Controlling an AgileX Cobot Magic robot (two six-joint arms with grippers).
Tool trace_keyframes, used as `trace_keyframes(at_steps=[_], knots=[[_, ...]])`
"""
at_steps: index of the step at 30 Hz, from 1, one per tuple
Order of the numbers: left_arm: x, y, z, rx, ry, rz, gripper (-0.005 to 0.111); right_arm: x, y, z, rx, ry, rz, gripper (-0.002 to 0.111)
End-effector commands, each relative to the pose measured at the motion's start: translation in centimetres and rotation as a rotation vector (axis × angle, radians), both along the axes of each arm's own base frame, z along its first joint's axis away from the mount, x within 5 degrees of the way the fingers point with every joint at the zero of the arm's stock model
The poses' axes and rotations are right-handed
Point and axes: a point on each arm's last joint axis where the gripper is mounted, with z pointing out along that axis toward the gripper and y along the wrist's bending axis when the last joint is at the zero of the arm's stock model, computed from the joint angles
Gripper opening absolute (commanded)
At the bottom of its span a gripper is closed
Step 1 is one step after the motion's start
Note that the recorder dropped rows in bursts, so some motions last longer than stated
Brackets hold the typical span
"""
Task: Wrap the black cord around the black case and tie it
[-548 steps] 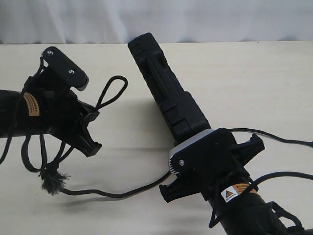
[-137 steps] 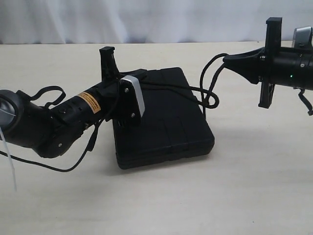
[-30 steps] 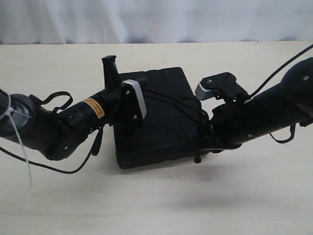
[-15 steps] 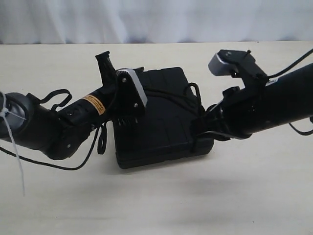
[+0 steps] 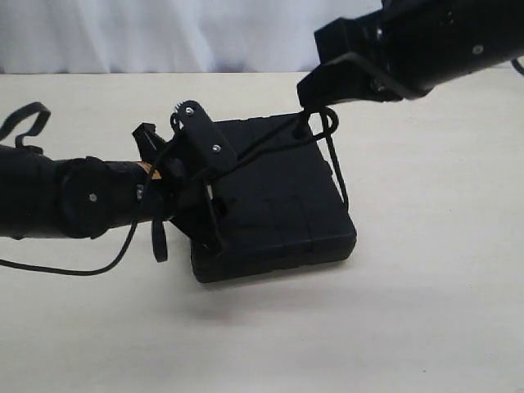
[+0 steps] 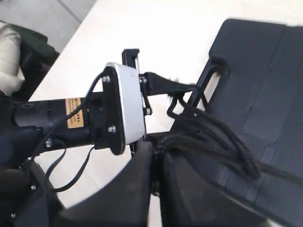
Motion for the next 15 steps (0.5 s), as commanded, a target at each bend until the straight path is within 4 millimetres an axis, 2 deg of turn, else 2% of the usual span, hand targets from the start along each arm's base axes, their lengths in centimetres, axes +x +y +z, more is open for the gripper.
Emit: trace_keyframes(at_steps=[1, 6, 15], knots=[[0.7, 1.7, -0.3, -0.002, 0.091, 0.053, 0.057, 0.2, -0.1, 2.5, 0.03, -0.059, -0.022, 0.004], [0.9, 2.5, -0.5, 0.003, 0.13, 0.071, 0.057, 1.4, -1.4, 3.4, 0.017, -0.098, -0.123, 0.004], [0.9, 2.5, -0.2, 0.001, 0.121, 0.065, 0.057, 4.0, -5.9, 3.3, -0.041, -0.14, -0.303, 0.004]])
